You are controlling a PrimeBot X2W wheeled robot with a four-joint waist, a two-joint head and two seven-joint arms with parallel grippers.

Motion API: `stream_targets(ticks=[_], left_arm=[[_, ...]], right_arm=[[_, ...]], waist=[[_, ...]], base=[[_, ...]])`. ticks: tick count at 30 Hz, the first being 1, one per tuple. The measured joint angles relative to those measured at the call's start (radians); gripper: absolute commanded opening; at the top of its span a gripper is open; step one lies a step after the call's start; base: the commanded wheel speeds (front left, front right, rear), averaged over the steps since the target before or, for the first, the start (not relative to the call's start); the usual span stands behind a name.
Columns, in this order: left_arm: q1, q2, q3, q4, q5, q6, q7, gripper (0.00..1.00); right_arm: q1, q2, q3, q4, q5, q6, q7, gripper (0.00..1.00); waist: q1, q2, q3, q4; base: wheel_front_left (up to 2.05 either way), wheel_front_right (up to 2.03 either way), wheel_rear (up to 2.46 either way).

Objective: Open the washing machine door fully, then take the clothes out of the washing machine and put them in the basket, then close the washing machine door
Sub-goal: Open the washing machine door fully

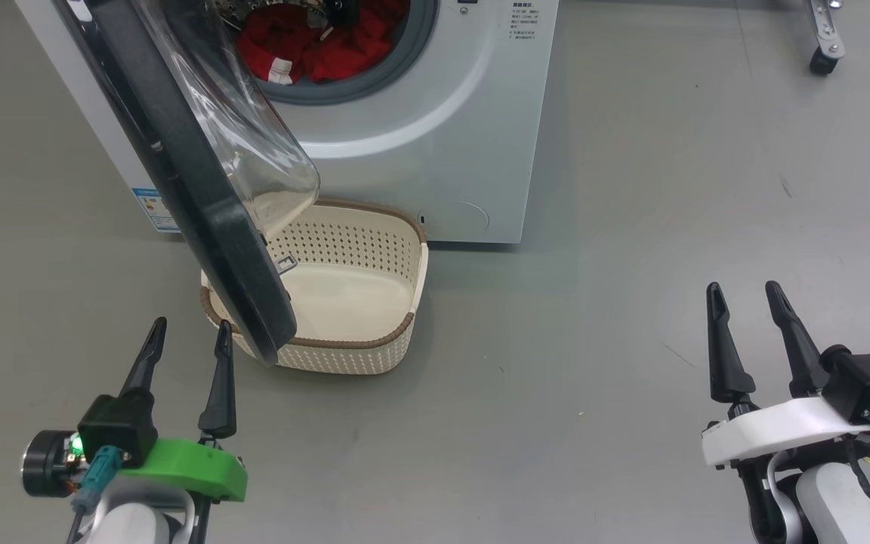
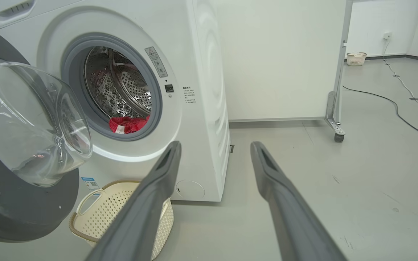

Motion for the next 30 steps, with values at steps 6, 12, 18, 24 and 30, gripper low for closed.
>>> stream_targets(ticks=[6, 12, 18, 24, 30], left_arm=[[0.0, -0.001, 0.002, 0.002, 0.0, -0.003, 0.0, 1.0], [0.0, -0.001, 0.005, 0.008, 0.003, -0.007, 0.0, 1.0], [0.002, -0.003, -0.002, 0.028, 0.007, -0.017, 0.0, 0.0], [0.002, -0.003, 0.002, 0.022, 0.012, -0.017, 0.0, 0.0], [0.001, -0.004, 0.023, -0.004, 0.016, -0.017, 0.0, 0.0]], right_arm=[[0.0, 0.007, -0.009, 0.0, -0.008, 0.009, 0.0, 1.0], [0.004, 0.013, -0.018, 0.0, -0.016, 0.013, 0.0, 1.0], [0.01, 0.016, -0.022, 0.0, -0.042, 0.016, 0.0, 1.0], [0.018, 0.029, -0.026, 0.001, -0.045, 0.018, 0.0, 1.0], [0.018, 0.038, -0.034, 0.002, -0.053, 0.021, 0.0, 1.0]], waist=[[0.0, 0.0, -0.001, -0.001], [0.0, 0.0, 0.0, -0.002], [0.0, 0.0, 0.002, -0.005], [0.0, 0.0, 0.003, -0.008], [0.0, 0.0, 0.003, -0.011]], base=[[0.0, 0.0, 0.0], [0.0, 0.0, 0.0], [0.0, 0.0, 0.0], [0.0, 0.0, 0.0], [0.0, 0.0, 0.0]])
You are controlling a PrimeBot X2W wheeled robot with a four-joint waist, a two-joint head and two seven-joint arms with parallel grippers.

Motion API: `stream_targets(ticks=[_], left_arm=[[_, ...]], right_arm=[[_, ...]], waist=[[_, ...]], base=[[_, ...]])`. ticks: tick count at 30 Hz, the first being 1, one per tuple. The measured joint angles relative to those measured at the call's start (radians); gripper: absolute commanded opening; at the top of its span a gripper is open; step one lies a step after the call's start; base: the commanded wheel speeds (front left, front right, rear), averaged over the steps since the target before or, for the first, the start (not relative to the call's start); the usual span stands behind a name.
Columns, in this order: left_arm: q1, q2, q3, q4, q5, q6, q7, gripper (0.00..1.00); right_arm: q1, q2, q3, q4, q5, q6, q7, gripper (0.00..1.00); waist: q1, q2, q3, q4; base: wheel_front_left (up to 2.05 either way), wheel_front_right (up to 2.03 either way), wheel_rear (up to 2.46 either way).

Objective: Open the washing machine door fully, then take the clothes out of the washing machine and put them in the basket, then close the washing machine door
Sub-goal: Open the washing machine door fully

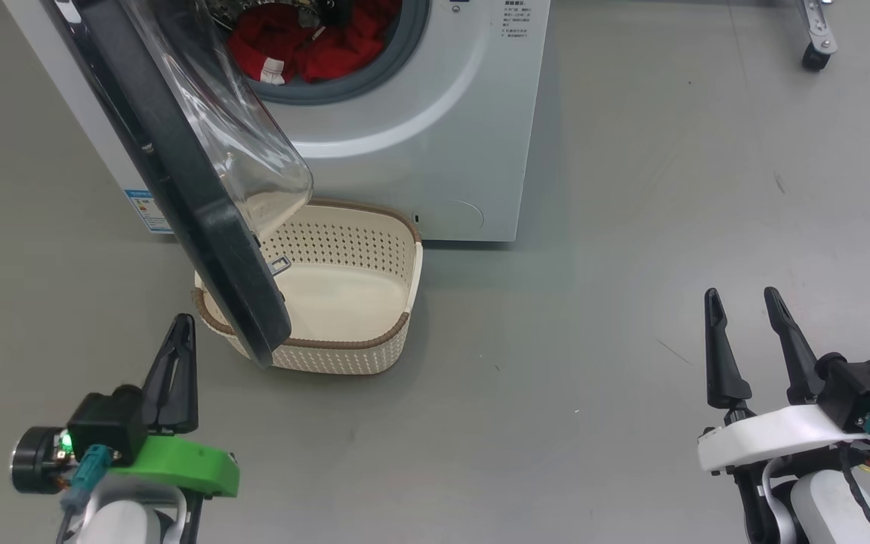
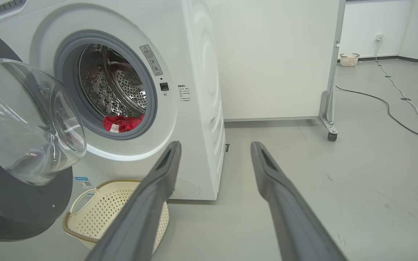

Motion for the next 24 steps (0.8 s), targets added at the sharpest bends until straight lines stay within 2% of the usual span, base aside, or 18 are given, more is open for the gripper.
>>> stream_targets(ticks=[6, 15, 24], left_arm=[[-0.018, -0.001, 0.04, -0.046, -0.002, 0.001, 0.0, 0.0], [-0.173, 0.009, 0.087, -0.154, -0.011, 0.0, -0.004, 0.0], [-0.271, 0.026, 0.053, -0.221, 0.012, -0.017, -0.005, 0.0]], right_arm=[[0.0, 0.008, -0.006, -0.003, -0.017, 0.012, 0.0, 1.0], [0.0, 0.023, -0.018, -0.007, -0.028, 0.026, 0.0, 1.0], [0.0, 0.038, -0.026, -0.012, -0.052, 0.041, 0.0, 1.0]], waist=[[0.0, 0.0, 0.0, 0.0], [0.0, 0.0, -0.006, 0.001], [0.0, 0.0, -0.01, -0.004]], base=[[0.0, 0.0, 0.0], [0.0, 0.0, 0.0], [0.0, 0.0, 0.0]])
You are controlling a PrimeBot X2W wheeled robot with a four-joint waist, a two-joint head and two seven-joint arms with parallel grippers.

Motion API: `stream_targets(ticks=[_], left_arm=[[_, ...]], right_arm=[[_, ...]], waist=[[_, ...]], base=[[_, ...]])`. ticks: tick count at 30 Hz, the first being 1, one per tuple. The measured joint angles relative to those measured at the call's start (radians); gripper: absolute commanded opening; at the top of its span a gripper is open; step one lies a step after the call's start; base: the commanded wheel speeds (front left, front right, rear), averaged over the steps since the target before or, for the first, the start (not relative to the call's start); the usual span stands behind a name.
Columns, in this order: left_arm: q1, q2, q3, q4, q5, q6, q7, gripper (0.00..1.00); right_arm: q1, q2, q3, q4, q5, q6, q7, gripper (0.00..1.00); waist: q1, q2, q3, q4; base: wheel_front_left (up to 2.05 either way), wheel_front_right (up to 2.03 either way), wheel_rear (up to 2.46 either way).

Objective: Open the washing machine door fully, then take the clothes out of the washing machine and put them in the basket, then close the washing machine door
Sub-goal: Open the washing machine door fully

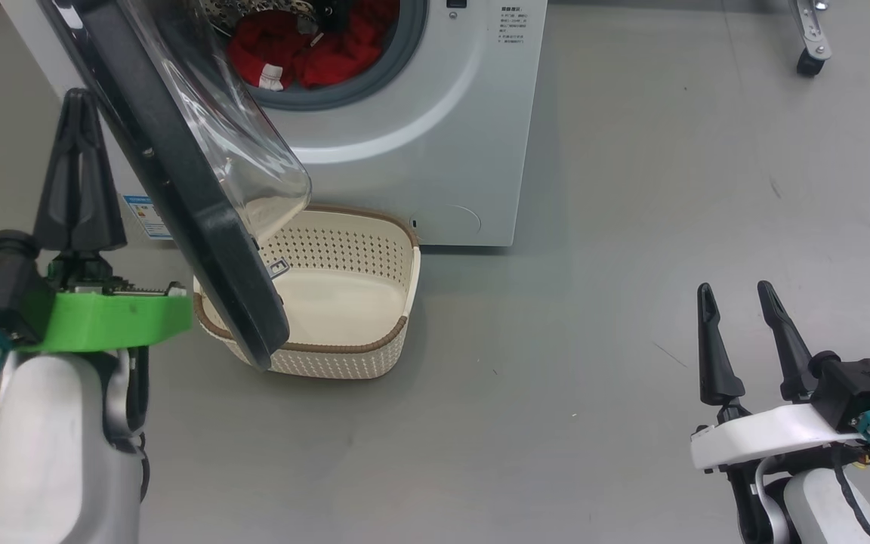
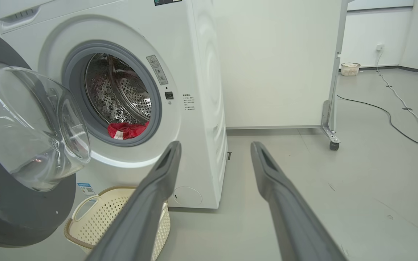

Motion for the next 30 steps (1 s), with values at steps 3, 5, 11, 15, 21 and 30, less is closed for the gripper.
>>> stream_targets(ticks=[3, 5, 11, 15, 21, 30], left_arm=[[-0.013, -0.001, -0.034, -0.004, 0.006, -0.009, 0.0, 0.0], [-0.017, -0.001, -0.058, -0.005, 0.017, -0.015, 0.001, 0.0], [-0.024, -0.003, -0.124, 0.012, 0.018, -0.031, 0.049, 0.0], [-0.02, -0.005, -0.146, 0.046, 0.018, -0.036, 0.083, 0.0], [0.005, -0.015, -0.179, 0.093, -0.002, -0.043, 0.119, 0.0], [0.057, -0.016, -0.188, 0.192, -0.031, -0.044, 0.169, 0.0]], right_arm=[[0.0, 0.003, -0.003, -0.002, -0.002, 0.003, 0.0, 1.0], [0.0, 0.005, -0.006, -0.002, -0.004, 0.007, 0.0, 1.0], [0.002, 0.018, -0.009, -0.002, -0.009, 0.017, 0.0, 1.0], [0.002, 0.029, -0.005, 0.0, -0.017, 0.026, 0.0, 1.0], [0.002, 0.035, -0.005, 0.004, -0.018, 0.028, 0.0, 1.0], [0.002, 0.049, -0.007, 0.017, -0.027, 0.043, 0.0, 1.0]], waist=[[0.0, 0.0, 0.0, -0.004], [0.0, 0.0, 0.0, -0.007], [0.0, 0.0, 0.0, -0.019], [0.0, 0.0, 0.0, -0.034], [0.0, 0.0, 0.003, -0.054], [0.0, 0.0, 0.015, -0.091]], base=[[0.0, 0.0, 0.0], [0.0, 0.0, 0.0], [0.0, 0.0, 0.0], [0.0, 0.0, 0.0], [0.0, 0.0, 0.0], [0.0, 0.0, 0.0]])
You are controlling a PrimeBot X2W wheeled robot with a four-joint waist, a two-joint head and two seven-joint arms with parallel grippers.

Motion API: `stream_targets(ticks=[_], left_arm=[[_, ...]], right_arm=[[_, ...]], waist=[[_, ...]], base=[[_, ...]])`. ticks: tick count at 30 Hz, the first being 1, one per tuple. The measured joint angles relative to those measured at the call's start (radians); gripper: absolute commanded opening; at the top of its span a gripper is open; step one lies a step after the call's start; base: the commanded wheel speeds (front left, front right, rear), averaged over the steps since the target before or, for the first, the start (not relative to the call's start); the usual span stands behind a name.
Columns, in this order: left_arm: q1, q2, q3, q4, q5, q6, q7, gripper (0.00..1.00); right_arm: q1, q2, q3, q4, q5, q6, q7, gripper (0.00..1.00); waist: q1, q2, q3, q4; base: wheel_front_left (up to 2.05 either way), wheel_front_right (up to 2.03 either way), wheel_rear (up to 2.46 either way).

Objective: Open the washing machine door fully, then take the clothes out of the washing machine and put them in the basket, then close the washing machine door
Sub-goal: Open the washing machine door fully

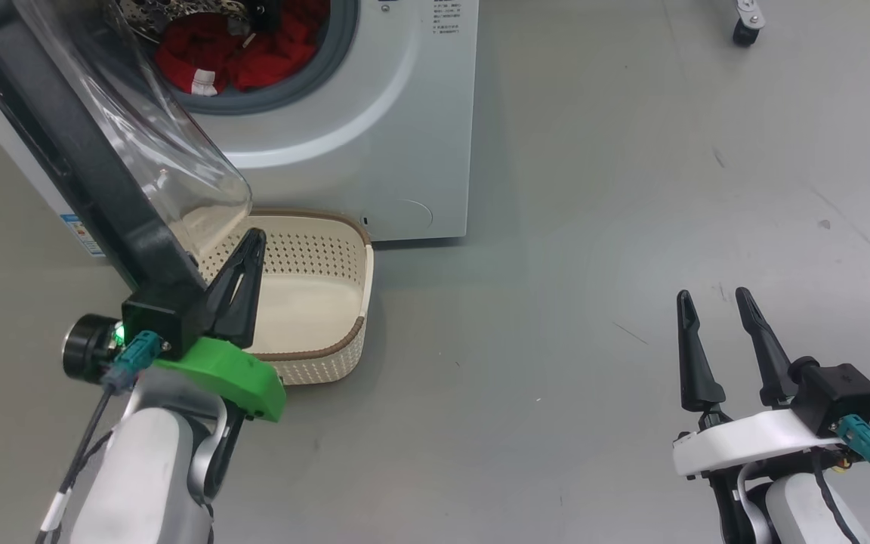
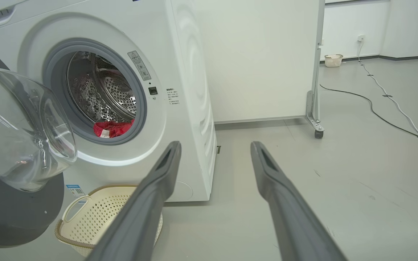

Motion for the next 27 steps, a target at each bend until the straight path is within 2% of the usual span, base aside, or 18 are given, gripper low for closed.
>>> stream_targets(ticks=[3, 13, 27], left_arm=[[0.012, -0.004, 0.011, 0.039, -0.04, 0.0, 0.018, 0.0], [0.014, -0.003, 0.049, 0.118, -0.049, 0.003, 0.036, 0.0], [-0.003, 0.001, 0.081, 0.184, -0.055, 0.02, 0.016, 0.0]], right_arm=[[0.0, 0.005, -0.003, 0.004, -0.005, 0.001, 0.0, 1.0], [0.0, 0.018, -0.03, 0.007, -0.01, 0.004, 0.0, 1.0], [0.0, 0.031, -0.052, 0.017, -0.026, 0.018, 0.0, 1.0]], waist=[[0.0, 0.0, 0.005, -0.012], [0.0, 0.0, 0.029, -0.04], [0.0, 0.0, 0.031, -0.035]], base=[[0.0, 0.0, 0.0], [0.0, 0.0, 0.0], [0.0, 0.0, 0.0]])
